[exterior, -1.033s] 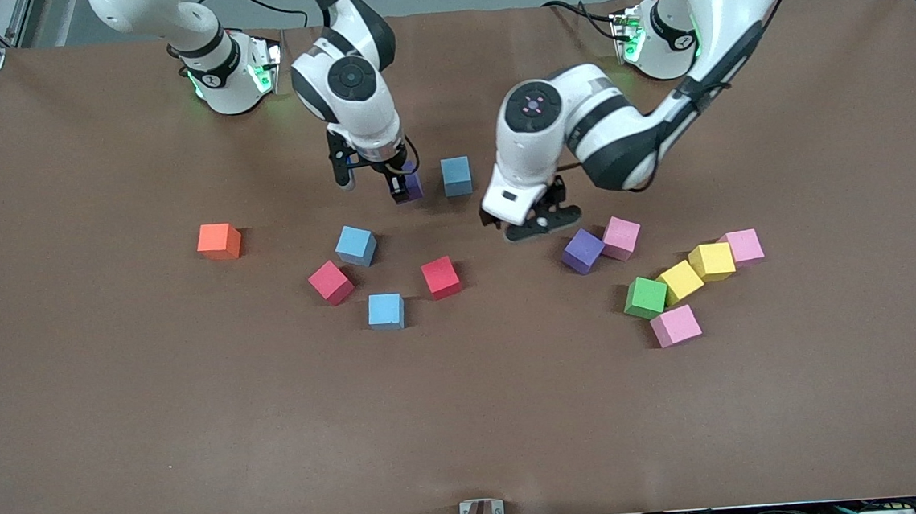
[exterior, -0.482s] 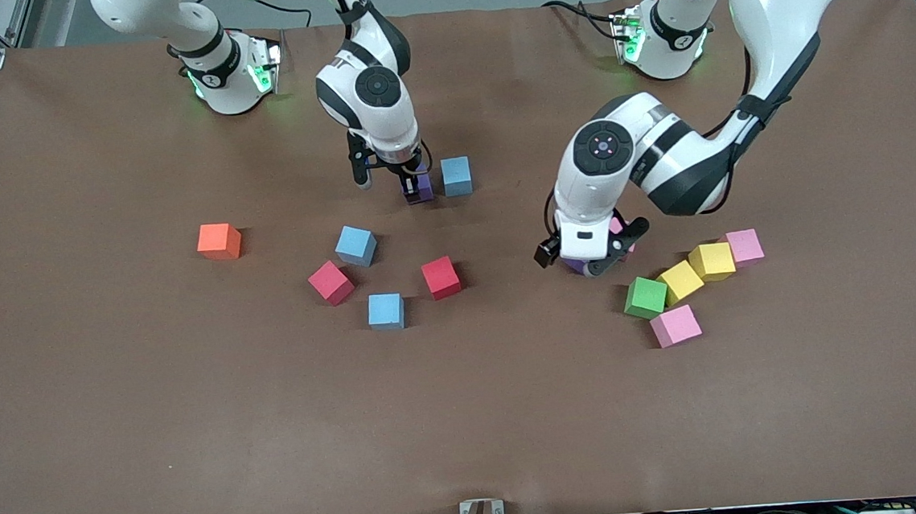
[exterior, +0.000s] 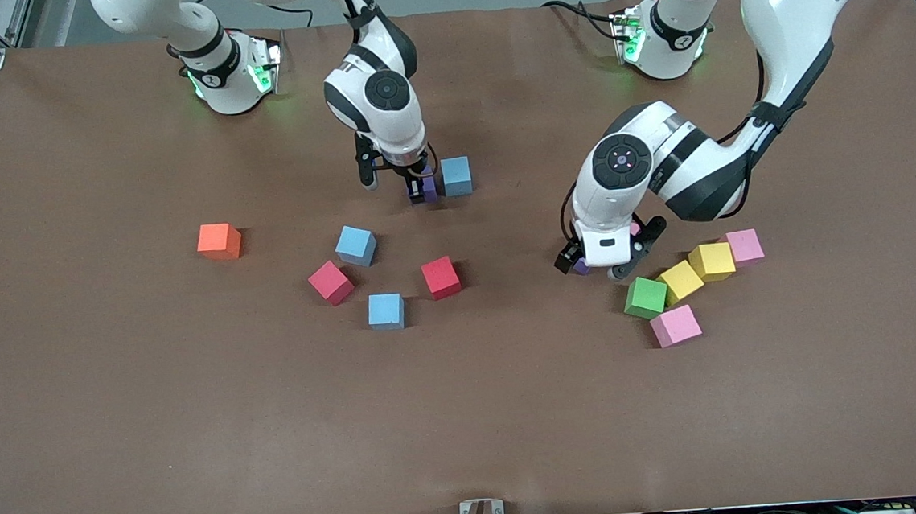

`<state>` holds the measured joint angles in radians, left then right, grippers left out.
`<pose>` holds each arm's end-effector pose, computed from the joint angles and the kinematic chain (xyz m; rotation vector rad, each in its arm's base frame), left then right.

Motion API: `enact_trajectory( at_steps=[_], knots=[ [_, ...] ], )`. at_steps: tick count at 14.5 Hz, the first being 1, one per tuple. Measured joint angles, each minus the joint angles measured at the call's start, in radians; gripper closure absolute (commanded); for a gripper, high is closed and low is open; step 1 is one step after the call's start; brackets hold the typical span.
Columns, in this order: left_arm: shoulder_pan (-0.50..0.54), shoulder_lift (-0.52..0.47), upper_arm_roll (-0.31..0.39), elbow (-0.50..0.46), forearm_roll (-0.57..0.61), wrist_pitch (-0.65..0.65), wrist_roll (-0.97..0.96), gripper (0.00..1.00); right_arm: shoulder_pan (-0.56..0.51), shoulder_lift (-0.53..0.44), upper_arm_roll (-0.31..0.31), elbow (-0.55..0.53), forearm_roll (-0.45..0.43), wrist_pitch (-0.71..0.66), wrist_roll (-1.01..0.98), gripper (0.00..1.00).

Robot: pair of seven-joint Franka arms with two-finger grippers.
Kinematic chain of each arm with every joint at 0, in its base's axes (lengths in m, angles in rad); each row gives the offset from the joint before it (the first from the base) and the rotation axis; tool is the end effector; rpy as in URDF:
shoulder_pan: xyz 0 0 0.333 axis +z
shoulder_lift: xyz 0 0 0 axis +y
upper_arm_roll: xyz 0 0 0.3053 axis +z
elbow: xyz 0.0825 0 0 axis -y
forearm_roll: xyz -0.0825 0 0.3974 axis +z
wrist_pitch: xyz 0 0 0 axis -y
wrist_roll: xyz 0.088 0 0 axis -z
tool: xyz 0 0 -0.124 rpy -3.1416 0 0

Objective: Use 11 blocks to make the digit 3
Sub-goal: 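Grasp the purple cube beside the pink cube with the left gripper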

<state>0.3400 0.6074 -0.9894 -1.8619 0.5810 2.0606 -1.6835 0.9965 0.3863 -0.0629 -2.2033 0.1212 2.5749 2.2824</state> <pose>0.5353 -0.3215 0.2720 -2.8386 -1.1763 0.0564 0.3329 0.4458 0.1647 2.3433 -2.0699 -0.0628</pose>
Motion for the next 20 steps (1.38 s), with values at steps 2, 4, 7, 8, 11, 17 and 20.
enact_trajectory(
  at_steps=[2, 4, 7, 8, 11, 17, 20],
  knots=[
    [0.003, 0.0, 0.0, -0.011, 0.002, 0.002, -0.005, 0.0, 0.008, 0.004, 0.0, 0.006, 0.0, 0.0, 0.002, 0.99],
    [0.018, 0.0, 0.0, -0.033, 0.013, 0.024, -0.005, 0.0, 0.017, 0.006, 0.0, 0.009, 0.0, 0.0, 0.003, 0.99],
    [0.048, 0.0, 0.0, -0.073, 0.026, 0.074, -0.005, 0.0, 0.024, 0.007, 0.0, 0.01, 0.0, 0.0, 0.004, 0.99],
    [0.053, 0.0, 0.0, -0.081, 0.026, 0.082, -0.005, 0.0, 0.024, 0.007, -0.001, 0.01, 0.0, 0.0, 0.004, 0.99],
    [0.054, 0.0, 0.0, -0.093, 0.026, 0.099, -0.005, 0.0, 0.024, 0.007, -0.001, 0.011, 0.0, 0.0, 0.004, 0.99],
    [0.054, 0.001, 0.026, -0.167, 0.041, 0.21, -0.073, 0.0, 0.024, 0.009, -0.001, 0.014, 0.0, -0.002, 0.005, 0.99],
    [0.054, 0.009, 0.038, -0.187, 0.079, 0.22, -0.101, 0.0, 0.024, 0.009, -0.001, 0.014, 0.0, 0.0, 0.005, 0.99]
  ],
)
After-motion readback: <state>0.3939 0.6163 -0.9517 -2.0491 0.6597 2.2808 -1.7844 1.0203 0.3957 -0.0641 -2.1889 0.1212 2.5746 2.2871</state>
